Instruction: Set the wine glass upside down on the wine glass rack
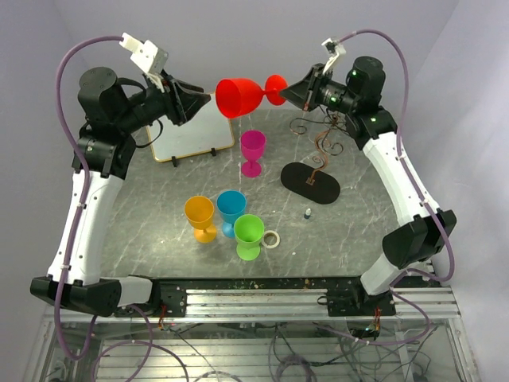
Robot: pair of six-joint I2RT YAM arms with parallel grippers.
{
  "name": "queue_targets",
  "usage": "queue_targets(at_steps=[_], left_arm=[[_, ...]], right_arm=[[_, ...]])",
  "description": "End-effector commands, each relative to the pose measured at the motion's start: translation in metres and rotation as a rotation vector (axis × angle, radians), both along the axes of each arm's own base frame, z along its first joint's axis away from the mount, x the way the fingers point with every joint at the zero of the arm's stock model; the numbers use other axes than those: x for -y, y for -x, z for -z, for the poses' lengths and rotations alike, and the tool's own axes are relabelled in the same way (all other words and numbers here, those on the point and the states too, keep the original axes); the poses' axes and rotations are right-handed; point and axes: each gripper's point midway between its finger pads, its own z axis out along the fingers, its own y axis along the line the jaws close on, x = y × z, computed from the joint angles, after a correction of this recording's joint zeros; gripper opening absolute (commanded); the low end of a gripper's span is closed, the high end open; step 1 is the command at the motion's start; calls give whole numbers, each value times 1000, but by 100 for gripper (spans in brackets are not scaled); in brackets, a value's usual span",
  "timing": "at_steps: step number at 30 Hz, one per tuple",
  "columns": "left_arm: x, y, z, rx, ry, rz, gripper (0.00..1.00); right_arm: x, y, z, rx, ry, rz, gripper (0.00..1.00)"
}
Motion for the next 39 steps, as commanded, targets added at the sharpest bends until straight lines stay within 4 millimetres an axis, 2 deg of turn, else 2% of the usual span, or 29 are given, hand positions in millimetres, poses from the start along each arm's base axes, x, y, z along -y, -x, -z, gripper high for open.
queue_targets(at_steps=[1,6,11,19,23,30,39], left_arm=[[-6,8,-1,45,-42,-14,45],[-9,11,5,57,-86,-21,53],[-16,5,15,39,-111,-70,61],[-28,-4,40,-8,-169,-151,80],[-33,-6,51,-18,-194,-176,85],[-36,-8,65,-33,-217,-189,86],[-33,-5,67,-29,-219,-163,84]], right_arm=[[34,-4,-28,74,-10,83,0],[76,-11,-47,110,-20,162,0],[128,-15,-69,184,20,308,0],[210,-12,-108,358,259,697,0],[252,-5,-121,420,412,890,0],[310,4,-126,450,674,1146,0],[350,-10,-108,428,985,1273,0]])
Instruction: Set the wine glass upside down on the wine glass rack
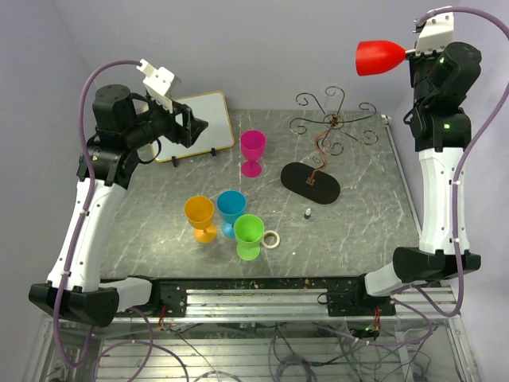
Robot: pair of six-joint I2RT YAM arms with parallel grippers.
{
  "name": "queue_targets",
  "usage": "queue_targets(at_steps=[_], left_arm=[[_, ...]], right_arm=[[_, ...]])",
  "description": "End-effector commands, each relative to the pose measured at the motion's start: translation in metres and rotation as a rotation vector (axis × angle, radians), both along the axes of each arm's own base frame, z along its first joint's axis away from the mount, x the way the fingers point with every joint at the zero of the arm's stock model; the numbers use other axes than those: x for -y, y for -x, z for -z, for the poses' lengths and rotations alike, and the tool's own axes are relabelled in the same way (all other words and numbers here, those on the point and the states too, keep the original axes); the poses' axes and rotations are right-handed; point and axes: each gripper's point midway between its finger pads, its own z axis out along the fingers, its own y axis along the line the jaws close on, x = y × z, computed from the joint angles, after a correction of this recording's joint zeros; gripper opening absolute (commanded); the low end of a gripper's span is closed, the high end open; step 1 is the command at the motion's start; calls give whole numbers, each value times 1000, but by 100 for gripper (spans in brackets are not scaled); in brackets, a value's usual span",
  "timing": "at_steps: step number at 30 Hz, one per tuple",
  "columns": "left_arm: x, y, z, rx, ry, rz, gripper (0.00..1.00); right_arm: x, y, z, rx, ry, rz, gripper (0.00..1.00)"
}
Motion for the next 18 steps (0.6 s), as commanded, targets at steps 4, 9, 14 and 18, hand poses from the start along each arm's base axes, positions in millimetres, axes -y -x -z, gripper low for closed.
queue_targets(at_steps=[4,9,14,18], left_arm=[[-2,9,-10,49,-14,13,83],[-2,12,-14,62,-16,19,83],[-1,15,-17,71,-14,27,82],[0,17,-21,77,-6,32,82]], right_arm=[[38,-15,14,-94,234,200,0],[40,-28,33,-156,383,212,0],[26,-36,53,-164,628,162,0],[14,-48,70,-226,745,77,0]])
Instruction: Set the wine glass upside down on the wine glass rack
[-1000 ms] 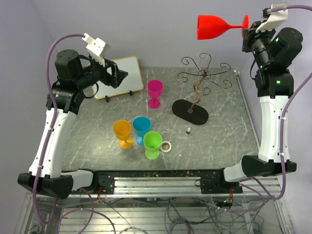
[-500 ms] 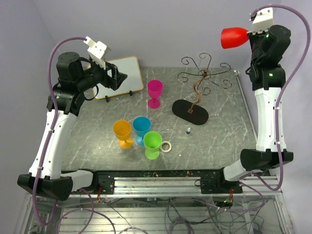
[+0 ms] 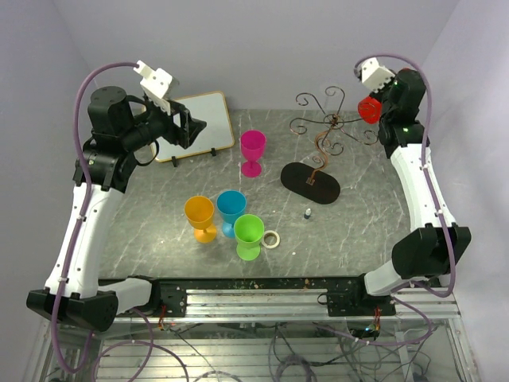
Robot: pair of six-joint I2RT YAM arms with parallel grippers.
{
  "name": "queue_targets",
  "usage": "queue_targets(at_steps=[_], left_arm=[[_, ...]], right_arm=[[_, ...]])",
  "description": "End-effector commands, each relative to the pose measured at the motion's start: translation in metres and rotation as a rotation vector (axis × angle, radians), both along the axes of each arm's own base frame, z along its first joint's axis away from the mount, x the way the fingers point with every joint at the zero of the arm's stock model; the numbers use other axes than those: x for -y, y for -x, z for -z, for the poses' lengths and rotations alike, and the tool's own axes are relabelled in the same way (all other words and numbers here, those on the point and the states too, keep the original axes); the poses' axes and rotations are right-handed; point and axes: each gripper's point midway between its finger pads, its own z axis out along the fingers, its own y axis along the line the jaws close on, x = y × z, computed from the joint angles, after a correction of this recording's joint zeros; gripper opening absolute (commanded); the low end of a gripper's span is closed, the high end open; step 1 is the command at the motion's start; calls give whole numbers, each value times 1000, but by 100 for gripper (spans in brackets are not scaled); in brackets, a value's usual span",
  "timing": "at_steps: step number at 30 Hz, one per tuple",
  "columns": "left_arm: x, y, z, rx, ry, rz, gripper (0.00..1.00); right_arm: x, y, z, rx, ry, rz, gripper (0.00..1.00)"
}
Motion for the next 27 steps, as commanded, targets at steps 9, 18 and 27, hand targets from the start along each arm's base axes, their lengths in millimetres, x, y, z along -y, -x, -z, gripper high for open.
queue_targets(at_steps=[9,18,27], left_arm=[[0,15,-16,54,7,26,81],[-2,22,-19,73,-6,25,81],[-4,24,-17,79,-17,20,82]], right_arm=[[-41,-14,-23,-82,287,-278,0],[-66,-18,-1,-206,341,-447,0],[-89,-18,26,-310,365,-612,0]])
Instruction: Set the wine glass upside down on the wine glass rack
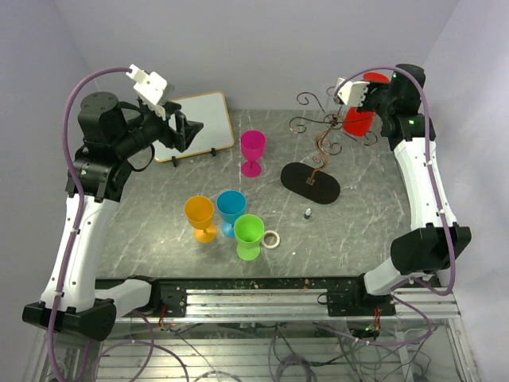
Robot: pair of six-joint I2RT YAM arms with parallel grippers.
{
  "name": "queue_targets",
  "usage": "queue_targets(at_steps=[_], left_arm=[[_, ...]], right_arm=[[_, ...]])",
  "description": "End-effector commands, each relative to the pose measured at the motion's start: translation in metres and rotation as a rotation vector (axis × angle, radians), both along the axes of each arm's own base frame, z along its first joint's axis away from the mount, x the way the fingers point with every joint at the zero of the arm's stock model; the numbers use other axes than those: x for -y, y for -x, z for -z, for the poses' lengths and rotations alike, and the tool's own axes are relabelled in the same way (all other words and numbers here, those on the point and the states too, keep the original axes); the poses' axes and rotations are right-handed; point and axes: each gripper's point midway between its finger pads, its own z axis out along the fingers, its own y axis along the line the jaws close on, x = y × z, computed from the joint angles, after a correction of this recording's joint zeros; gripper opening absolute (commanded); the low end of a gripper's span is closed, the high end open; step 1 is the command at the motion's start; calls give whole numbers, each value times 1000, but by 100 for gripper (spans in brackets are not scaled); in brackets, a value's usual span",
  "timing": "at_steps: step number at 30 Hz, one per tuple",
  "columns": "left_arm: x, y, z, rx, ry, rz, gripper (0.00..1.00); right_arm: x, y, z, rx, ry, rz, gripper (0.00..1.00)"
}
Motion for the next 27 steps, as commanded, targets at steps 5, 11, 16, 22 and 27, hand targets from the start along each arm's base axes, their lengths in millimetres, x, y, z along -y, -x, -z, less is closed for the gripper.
queue_targets(at_steps=[5,11,16,22,27], left_arm=[[-1,6,1,13,-19,14,82],[0,5,2,11,-19,17,81],[0,5,3,10,-20,19,81],[-1,7,3,14,-27,18,82],[0,8,4,14,-27,24,82]], right_arm=[[-24,3,19,-90,48,-136,0],[-36,12,27,-145,55,-208,0],[-43,20,31,-181,68,-248,0],[-45,29,32,-203,74,-269,0],[-47,37,29,-212,65,-280,0]])
